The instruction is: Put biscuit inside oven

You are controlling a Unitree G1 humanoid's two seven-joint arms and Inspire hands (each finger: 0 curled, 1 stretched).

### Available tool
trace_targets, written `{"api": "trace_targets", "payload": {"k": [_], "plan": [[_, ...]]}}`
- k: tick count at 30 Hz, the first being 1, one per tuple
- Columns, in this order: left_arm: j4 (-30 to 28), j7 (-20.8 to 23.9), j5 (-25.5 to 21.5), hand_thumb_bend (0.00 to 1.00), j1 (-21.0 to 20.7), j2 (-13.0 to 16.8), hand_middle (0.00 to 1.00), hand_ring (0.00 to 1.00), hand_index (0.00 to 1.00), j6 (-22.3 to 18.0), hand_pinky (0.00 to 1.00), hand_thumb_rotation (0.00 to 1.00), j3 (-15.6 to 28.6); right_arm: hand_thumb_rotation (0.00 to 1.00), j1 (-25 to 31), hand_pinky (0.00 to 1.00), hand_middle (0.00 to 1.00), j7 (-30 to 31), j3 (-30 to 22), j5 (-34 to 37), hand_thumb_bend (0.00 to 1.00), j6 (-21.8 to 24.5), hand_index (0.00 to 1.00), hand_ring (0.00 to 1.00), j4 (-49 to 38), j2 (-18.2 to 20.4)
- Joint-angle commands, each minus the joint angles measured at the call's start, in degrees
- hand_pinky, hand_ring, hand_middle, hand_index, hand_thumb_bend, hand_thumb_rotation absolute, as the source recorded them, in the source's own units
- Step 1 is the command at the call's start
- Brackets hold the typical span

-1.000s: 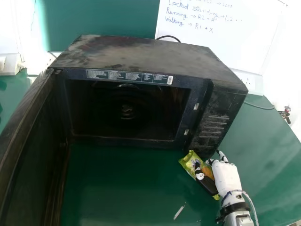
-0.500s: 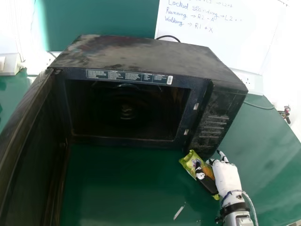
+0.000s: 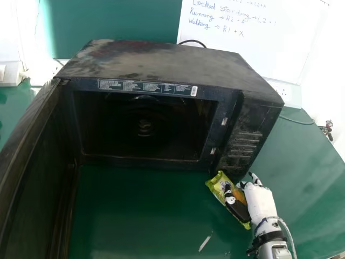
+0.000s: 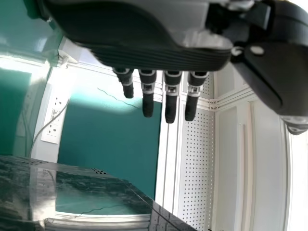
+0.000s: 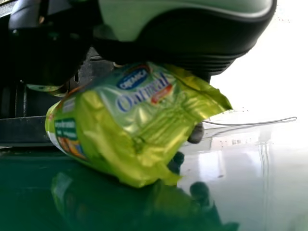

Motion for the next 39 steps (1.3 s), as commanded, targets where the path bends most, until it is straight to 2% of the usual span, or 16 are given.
{"api": "trace_targets", "payload": {"k": [1,14,22,26,29,35,39], "plan": [[0.2,0.0,-0.1,0.95,0.4,0.1,0.90,0.91,0.90,-0.4,0.97,0.91,0.1,0.00,0.4,0.13,0.40,1.0,0.2,0.3,0.53,-0.2,0.49,0.20,-0.2,0.6],[0.3,0.1,0.0,0.95,0.2,0.1,0.90,0.92,0.90,-0.2,0.97,0.92,-0.1,0.00,0.7,0.11,0.39,6.5,-2.1,3.4,0.53,2.6,0.48,0.18,-6.0,1.5],[0.6,0.2,0.4,0.95,0.0,0.1,0.91,0.91,0.90,-0.3,0.97,0.92,0.0,0.00,-0.9,0.12,0.40,18.6,-4.1,9.2,0.53,15.0,0.48,0.18,-13.1,4.8],[0.6,0.3,0.4,0.95,0.0,0.1,0.90,0.91,0.90,-0.2,0.97,0.92,0.0,0.00,-1.8,0.14,0.40,22.1,-4.4,10.7,0.53,19.5,0.48,0.20,-15.4,5.4],[0.5,0.5,0.5,0.95,-0.1,0.0,0.90,0.91,0.90,-0.1,0.97,0.92,0.0,0.00,-2.3,0.12,0.40,23.6,-4.4,11.1,0.53,22.1,0.48,0.18,-17.1,5.6],[0.5,0.7,0.7,0.95,0.0,0.1,0.91,0.92,0.90,-0.2,0.97,0.92,-0.1,0.00,-2.6,0.13,0.40,23.7,-4.4,11.2,0.53,22.7,0.48,0.19,-17.3,5.5],[0.2,0.8,0.7,0.95,0.0,0.0,0.91,0.92,0.90,0.0,0.97,0.92,-0.3,0.00,-2.0,0.14,0.39,24.2,-4.5,11.3,0.53,21.3,0.50,0.21,-16.9,4.2]]}}
